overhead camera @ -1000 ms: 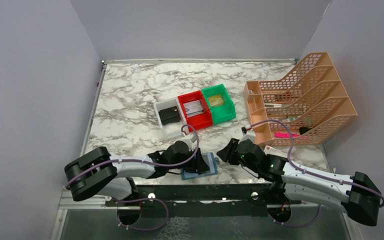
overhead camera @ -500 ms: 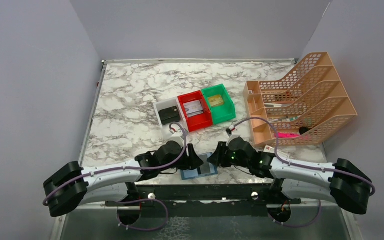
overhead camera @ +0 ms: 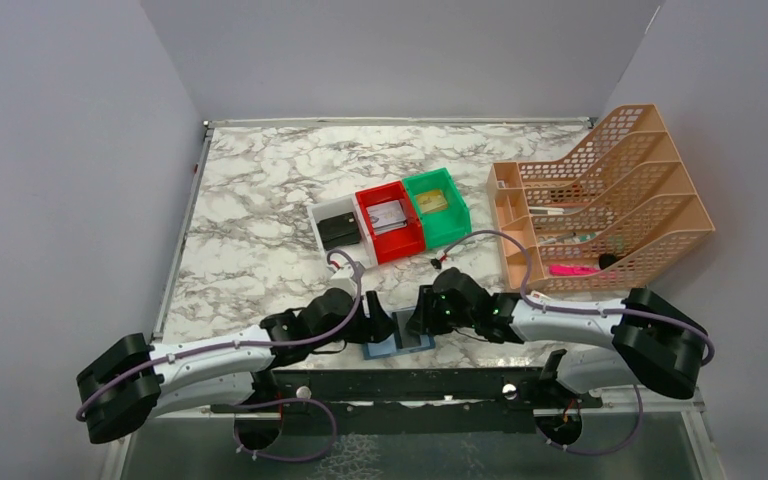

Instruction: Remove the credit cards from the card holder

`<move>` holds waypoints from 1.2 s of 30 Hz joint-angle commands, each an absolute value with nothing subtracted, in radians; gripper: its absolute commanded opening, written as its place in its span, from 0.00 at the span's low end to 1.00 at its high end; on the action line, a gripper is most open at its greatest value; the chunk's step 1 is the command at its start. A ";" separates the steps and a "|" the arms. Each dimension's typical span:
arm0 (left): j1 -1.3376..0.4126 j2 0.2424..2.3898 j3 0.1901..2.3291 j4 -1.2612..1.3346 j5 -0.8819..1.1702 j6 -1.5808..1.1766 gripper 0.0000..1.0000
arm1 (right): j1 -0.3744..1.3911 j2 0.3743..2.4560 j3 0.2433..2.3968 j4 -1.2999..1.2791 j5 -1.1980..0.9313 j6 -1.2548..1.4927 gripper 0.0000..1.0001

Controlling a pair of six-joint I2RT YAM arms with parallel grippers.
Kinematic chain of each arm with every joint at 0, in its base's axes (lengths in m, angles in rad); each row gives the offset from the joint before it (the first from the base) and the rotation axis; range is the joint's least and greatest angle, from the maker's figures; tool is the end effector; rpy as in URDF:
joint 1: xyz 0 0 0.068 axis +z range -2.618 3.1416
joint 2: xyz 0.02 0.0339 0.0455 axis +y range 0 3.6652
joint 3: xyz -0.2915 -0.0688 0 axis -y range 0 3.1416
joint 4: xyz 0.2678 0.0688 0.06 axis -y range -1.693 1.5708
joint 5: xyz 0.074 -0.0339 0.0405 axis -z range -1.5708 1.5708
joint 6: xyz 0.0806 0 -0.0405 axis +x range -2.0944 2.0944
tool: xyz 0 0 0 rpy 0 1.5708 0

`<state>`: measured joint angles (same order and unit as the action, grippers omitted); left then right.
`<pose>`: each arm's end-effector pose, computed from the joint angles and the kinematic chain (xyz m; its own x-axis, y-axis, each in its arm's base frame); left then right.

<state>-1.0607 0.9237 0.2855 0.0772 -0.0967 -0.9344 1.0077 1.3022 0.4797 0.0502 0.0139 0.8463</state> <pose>0.1170 -0.1932 0.1527 -0.8209 -0.1723 -0.5445 0.2836 0.7046 -0.6504 0.1502 0.2358 0.1312 -0.8760 0.0149 -0.4820 -0.2779 0.8012 0.5300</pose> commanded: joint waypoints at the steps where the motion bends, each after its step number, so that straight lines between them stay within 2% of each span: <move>1: -1.063 0.994 0.283 0.155 -0.044 -0.927 0.64 | 1.006 1.337 0.508 0.005 0.019 0.827 0.39; 10: -1.063 1.165 0.316 0.249 0.024 -0.918 0.64 | 1.006 1.356 0.465 0.077 -0.018 0.854 0.30; 26: -1.065 1.275 0.264 0.353 -0.030 -1.016 0.35 | 1.006 1.379 0.467 0.078 -0.018 0.852 0.28; 36: -1.064 1.181 0.208 0.358 -0.085 -1.051 0.15 | 1.006 1.363 0.458 0.055 0.010 0.862 0.28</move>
